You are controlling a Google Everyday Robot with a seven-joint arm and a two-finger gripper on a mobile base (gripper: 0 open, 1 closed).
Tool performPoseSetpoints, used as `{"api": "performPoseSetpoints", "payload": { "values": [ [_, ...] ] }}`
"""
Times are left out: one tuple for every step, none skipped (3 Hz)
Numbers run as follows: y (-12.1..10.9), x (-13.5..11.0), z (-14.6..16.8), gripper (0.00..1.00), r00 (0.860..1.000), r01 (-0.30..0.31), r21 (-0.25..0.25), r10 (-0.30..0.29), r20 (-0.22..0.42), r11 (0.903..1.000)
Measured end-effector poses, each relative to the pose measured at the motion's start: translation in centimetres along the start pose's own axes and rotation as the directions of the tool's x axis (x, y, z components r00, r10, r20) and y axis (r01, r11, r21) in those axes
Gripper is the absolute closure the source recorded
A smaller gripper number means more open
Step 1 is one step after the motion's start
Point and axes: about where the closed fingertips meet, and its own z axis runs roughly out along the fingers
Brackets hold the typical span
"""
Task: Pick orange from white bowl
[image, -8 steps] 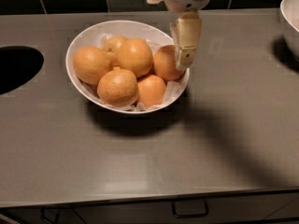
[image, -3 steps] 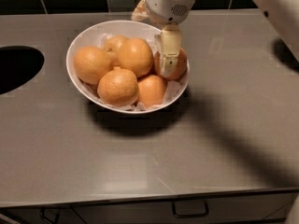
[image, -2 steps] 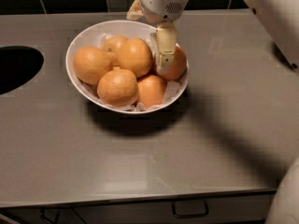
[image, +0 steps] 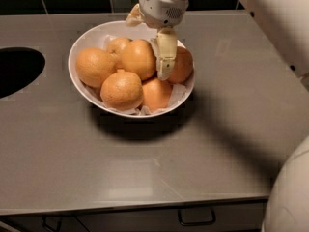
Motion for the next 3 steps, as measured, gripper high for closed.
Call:
{"api": "performPoseSetpoints", "payload": {
  "values": [
    [0.46,-0.12,0.42,0.03,1.0,-0.003,-0.013,0.004,0.02,0.9999],
    [0.68,-0.69,0.84,0.04,0.999,0.012,-0.033,-0.011,0.038,0.9994],
    [0.72,-0.83,0.96,0.04,0.999,0.016,-0.038,-0.014,0.043,0.9992]
  ]
}}
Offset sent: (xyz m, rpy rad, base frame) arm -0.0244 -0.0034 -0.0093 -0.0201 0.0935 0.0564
